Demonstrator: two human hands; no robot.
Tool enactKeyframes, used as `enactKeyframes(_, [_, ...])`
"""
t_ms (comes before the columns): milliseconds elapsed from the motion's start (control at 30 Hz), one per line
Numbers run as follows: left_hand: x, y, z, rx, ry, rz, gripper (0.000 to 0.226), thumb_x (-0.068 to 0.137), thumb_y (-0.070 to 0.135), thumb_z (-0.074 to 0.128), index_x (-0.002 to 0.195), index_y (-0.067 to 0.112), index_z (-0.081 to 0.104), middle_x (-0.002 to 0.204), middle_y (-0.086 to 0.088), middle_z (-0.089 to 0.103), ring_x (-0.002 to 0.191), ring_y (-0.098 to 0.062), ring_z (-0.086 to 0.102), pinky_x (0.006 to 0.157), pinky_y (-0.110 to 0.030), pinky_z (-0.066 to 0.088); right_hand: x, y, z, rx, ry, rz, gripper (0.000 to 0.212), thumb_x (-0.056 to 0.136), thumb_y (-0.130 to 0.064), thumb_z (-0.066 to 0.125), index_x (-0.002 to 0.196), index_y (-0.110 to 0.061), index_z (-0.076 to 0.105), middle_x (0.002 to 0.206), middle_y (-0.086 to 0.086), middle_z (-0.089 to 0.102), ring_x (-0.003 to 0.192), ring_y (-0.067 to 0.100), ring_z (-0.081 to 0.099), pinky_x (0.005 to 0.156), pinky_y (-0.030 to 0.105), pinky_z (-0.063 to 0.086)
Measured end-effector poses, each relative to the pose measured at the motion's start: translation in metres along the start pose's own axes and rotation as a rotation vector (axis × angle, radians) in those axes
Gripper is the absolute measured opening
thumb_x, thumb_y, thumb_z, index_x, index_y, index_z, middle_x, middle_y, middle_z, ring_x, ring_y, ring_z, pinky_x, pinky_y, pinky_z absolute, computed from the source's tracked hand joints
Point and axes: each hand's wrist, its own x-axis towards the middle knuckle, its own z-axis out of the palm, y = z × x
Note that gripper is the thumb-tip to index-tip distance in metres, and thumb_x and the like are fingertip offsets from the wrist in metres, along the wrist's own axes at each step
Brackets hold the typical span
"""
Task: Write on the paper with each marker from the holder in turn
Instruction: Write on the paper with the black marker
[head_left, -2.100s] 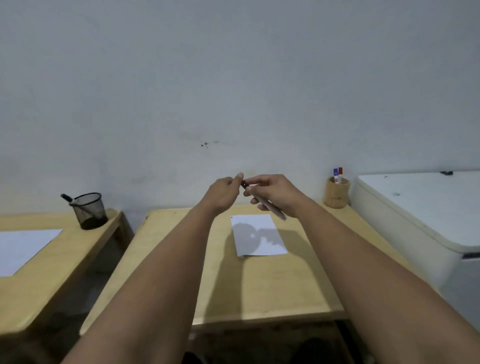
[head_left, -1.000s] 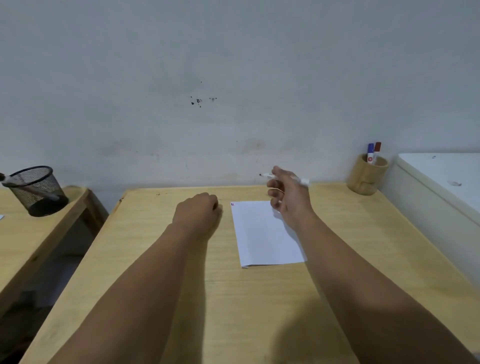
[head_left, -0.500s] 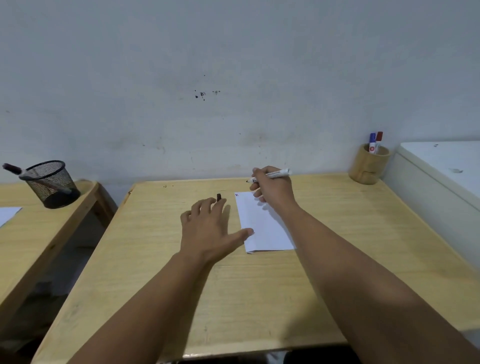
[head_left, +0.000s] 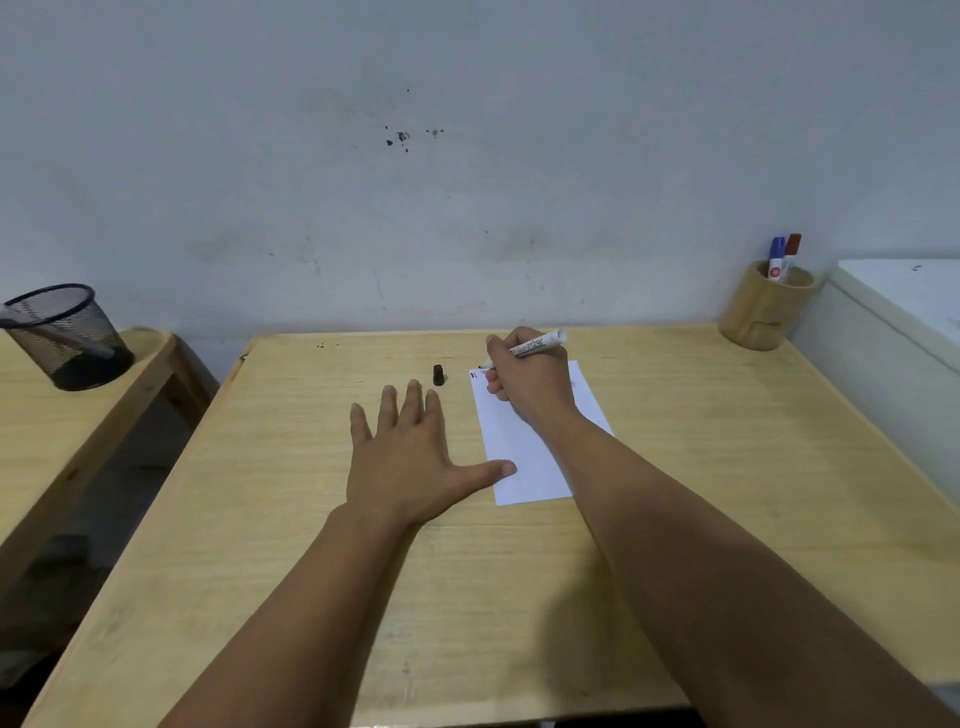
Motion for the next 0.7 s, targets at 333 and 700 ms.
enactKeyframes(333, [-0.0034,-0.0027,-0.0025,0.025,-0.059,0.041,0.149,0.051,0.111,0.030,0.166,0.021,0.005,0.176,-0.005,-0.004,0.162,-0.028,-0.013,0.126,-0.063,-0.007,-0.0017,0.0023,-0.0006,-0.036,0.000,-0.013,0.023,0.088,-0.021,0.070,0.071,-0.008,0.063,0.079,0.026,0.076,0.056,0.019,0.070,0.063,0.035,0.060])
enactKeyframes(700, [-0.0019,-0.0049,-0.0021,0.068,-0.119,0.055,0.156,0.045,0.114,0.027,0.166,0.021,-0.008,0.174,-0.006,-0.017,0.159,-0.031,-0.024,0.124,-0.065,-0.012,-0.0002,0.0061,0.0002,-0.082,-0.027,-0.040,0.033,0.084,-0.030,0.071,0.052,-0.025,0.062,0.070,0.017,0.077,0.061,0.024,0.072,0.070,0.043,0.064])
